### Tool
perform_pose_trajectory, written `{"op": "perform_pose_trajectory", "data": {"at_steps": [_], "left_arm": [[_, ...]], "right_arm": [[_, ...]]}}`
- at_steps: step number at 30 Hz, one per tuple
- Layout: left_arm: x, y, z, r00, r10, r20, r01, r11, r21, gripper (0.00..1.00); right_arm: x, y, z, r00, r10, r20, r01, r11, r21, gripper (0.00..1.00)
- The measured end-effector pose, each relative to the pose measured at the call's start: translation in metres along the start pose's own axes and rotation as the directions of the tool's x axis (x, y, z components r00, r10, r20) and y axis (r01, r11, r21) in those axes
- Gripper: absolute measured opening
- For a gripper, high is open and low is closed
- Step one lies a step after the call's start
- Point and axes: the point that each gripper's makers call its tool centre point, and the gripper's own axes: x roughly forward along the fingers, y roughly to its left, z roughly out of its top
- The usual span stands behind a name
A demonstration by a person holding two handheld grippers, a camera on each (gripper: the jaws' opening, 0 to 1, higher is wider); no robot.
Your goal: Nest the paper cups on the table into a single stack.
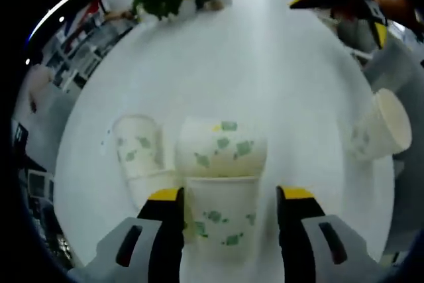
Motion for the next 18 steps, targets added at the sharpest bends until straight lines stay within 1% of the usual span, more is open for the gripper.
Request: {"op": "perform_pose_trajectory", "data": {"at_steps": [2,6,9,11,13,18], "left_arm": [[0.005,-0.001,-0.003,1.000,-0.003,-0.020,0.003,1.000,0.011,0.53],[0.010,-0.001,-0.004,0.999,-0.002,-0.033,0.002,1.000,0.007,0.50],[0.014,-0.001,-0.007,0.999,-0.008,-0.049,0.008,1.000,-0.010,0.49],[0.015,-0.001,-0.009,0.998,-0.004,-0.062,0.003,1.000,-0.013,0.45],[0.016,-0.004,-0.008,0.998,-0.015,-0.055,0.014,1.000,-0.021,0.45],[0.015,-0.005,-0.005,0.999,-0.014,-0.050,0.013,1.000,-0.014,0.43]], "right_arm": [[0.000,0.000,0.000,1.000,0.000,0.000,0.000,1.000,0.003,1.00],[0.000,0.000,-0.002,1.000,-0.003,-0.001,0.003,1.000,0.009,1.00],[-0.001,-0.001,-0.004,1.000,-0.004,-0.005,0.004,1.000,0.012,1.00],[-0.001,-0.001,-0.004,1.000,-0.005,-0.004,0.005,1.000,0.014,1.00],[-0.001,-0.002,-0.004,1.000,-0.007,-0.004,0.007,1.000,0.017,1.00],[0.000,-0.002,-0.004,1.000,-0.006,-0.003,0.006,1.000,0.018,1.00]]}}
